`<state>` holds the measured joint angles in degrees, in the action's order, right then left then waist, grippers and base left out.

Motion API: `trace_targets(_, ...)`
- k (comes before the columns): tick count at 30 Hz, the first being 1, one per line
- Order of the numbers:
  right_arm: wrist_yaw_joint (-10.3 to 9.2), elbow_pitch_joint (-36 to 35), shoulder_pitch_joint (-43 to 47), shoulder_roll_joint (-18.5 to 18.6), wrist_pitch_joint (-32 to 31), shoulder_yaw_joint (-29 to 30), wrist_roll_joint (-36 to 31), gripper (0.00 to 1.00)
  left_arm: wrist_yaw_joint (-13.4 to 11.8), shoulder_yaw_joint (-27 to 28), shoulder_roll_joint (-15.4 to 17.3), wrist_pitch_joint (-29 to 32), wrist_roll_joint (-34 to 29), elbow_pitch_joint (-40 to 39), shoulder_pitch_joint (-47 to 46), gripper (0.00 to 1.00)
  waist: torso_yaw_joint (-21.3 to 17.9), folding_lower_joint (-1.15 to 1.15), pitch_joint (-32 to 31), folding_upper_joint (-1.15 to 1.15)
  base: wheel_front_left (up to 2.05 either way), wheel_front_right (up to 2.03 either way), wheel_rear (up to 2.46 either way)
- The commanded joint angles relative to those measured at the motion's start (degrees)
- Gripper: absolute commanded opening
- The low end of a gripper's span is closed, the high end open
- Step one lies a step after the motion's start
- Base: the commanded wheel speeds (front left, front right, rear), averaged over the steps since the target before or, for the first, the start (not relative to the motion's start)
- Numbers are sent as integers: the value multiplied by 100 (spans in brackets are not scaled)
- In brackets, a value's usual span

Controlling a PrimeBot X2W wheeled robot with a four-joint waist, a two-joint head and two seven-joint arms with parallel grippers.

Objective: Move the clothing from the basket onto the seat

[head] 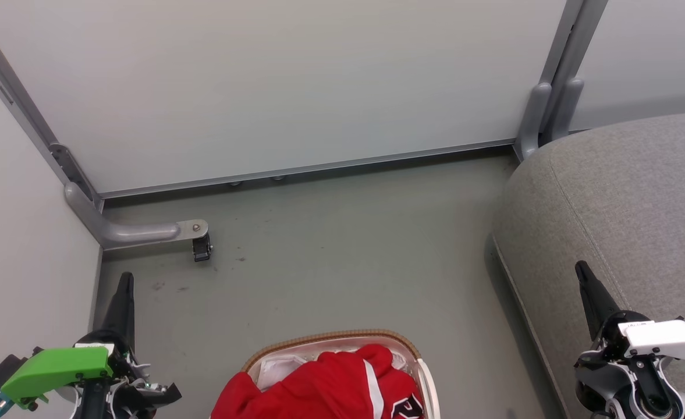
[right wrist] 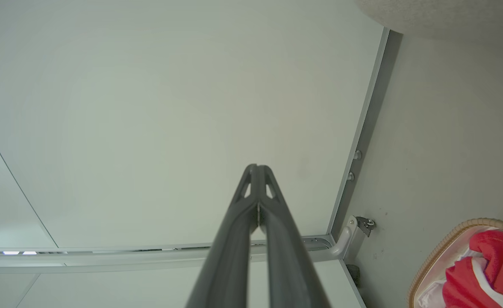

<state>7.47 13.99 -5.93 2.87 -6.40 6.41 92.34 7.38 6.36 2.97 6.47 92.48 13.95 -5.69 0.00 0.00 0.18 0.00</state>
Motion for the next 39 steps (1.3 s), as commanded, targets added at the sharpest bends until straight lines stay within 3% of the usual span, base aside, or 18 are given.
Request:
trace_targets(1,4,1,-48,16,-11,16,-18,0,21,20,4,1,-47,6,-95,0,0,0,0,0,0,0,0)
trace_targets(8,4,2,-49,15,-8,17,-19,0,21,21,3,2,-48,6,-96,0,0,0,0,0,0,0,0)
trace_targets(9,0,0,0,0,-13,1,0,100,0,2,-1,-1,-1,1,0,100,0,0,0,0,0,0,0)
trace_targets(20,0,-18,46,69,227,-103,-221,100,-5,-127,-3,-251,-288,187,-10,100,3,0,18,0,0,0,0)
trace_targets(39,1,-57,-110,214,716,-282,-2268,100,0,-272,-15,-728,-2854,226,-83,100,6,0,89,0,0,0,0)
